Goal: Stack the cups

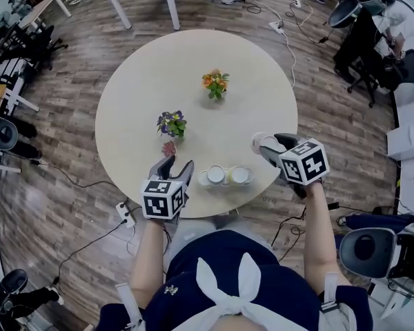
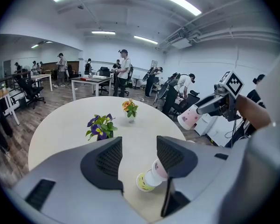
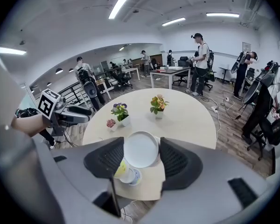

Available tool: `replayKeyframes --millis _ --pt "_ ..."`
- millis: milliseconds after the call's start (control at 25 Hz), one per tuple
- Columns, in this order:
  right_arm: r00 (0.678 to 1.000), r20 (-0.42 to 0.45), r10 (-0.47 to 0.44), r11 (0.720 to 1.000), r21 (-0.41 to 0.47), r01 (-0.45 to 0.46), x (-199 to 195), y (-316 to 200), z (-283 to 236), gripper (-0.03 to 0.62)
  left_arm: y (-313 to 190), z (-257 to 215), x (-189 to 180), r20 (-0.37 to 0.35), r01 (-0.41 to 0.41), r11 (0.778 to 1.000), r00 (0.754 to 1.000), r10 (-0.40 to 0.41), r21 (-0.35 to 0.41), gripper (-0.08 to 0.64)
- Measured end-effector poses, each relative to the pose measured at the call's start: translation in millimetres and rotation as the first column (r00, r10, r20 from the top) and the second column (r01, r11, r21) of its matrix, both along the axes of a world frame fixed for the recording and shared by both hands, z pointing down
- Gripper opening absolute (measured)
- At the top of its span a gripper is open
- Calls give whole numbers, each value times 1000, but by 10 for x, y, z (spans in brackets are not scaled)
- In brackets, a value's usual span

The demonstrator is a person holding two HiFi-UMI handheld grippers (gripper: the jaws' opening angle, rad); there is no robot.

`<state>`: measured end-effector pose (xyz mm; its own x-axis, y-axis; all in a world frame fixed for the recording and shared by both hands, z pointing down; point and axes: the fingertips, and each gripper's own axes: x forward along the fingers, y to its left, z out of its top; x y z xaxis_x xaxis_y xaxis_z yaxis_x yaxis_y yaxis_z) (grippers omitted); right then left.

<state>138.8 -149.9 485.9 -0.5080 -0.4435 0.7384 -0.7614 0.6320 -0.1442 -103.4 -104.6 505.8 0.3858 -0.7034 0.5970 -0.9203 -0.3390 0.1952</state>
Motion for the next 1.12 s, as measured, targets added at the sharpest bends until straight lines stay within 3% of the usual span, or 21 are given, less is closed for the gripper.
replayKeyframes --millis 400,1120 --pt "995 10 -99 995 18 99 -174 220 -189 249 260 21 58 -10 26 1000 1000 -26 4 239" --pt "957 -7 -290 957 2 290 -786 625 -327 250 441 -20 -5 -30 31 999 999 -30 15 239"
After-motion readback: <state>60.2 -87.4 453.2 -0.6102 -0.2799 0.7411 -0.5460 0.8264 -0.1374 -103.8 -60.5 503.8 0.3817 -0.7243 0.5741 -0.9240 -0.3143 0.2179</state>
